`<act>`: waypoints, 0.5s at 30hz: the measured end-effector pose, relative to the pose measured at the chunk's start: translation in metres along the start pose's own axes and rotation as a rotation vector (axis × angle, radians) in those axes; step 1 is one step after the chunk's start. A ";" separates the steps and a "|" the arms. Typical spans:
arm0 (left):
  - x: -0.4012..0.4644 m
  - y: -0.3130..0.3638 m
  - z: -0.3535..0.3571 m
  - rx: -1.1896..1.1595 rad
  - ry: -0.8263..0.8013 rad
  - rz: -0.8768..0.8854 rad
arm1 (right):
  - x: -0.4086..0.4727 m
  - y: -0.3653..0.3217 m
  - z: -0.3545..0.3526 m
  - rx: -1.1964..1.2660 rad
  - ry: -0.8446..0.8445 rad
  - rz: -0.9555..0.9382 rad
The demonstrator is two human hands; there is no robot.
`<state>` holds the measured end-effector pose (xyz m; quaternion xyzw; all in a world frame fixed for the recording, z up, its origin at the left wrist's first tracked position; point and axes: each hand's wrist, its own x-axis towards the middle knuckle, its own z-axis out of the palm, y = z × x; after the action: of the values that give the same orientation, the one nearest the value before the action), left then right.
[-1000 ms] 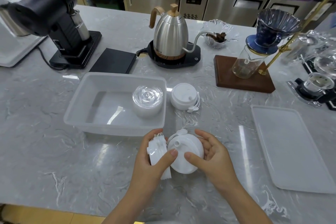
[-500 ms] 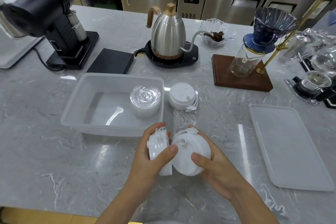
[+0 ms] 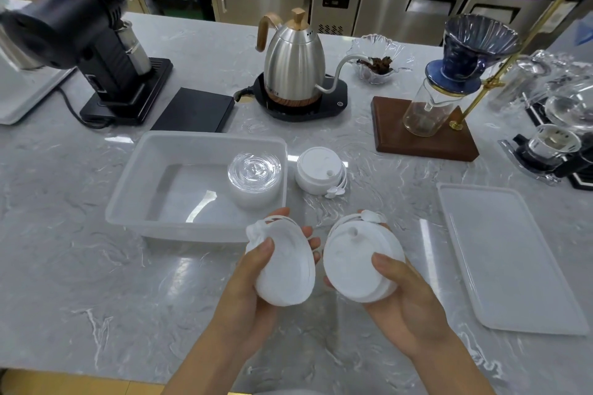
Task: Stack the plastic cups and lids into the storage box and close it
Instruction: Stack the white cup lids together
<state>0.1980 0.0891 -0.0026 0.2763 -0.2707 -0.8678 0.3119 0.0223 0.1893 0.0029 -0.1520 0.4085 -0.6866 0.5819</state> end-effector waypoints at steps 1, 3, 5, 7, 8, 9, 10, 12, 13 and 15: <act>0.000 -0.001 0.000 -0.010 0.004 -0.002 | -0.001 -0.001 0.002 -0.017 0.006 -0.018; -0.001 -0.002 0.001 -0.021 -0.007 -0.011 | -0.002 -0.005 0.006 -0.083 -0.015 -0.050; -0.002 -0.002 0.003 -0.021 -0.030 -0.025 | -0.004 -0.006 0.011 -0.145 -0.043 -0.079; -0.002 -0.002 0.004 -0.014 -0.047 -0.040 | -0.005 -0.007 0.018 -0.208 -0.055 -0.119; -0.002 -0.002 0.005 -0.008 -0.056 -0.043 | -0.006 -0.007 0.020 -0.250 -0.050 -0.142; -0.002 -0.002 0.006 0.001 -0.066 -0.043 | -0.006 -0.007 0.023 -0.298 -0.042 -0.165; -0.002 -0.002 0.006 0.010 -0.074 -0.044 | -0.006 -0.007 0.025 -0.346 -0.036 -0.186; -0.002 -0.002 0.008 0.017 -0.089 -0.044 | -0.005 -0.006 0.028 -0.424 -0.041 -0.213; -0.002 -0.002 0.009 0.014 -0.097 -0.043 | -0.005 -0.005 0.028 -0.442 -0.044 -0.217; -0.003 -0.002 0.010 -0.009 -0.113 -0.043 | -0.006 -0.006 0.029 -0.446 -0.042 -0.223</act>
<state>0.1924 0.0953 0.0033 0.2310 -0.2780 -0.8898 0.2785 0.0403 0.1833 0.0270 -0.3350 0.5184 -0.6361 0.4631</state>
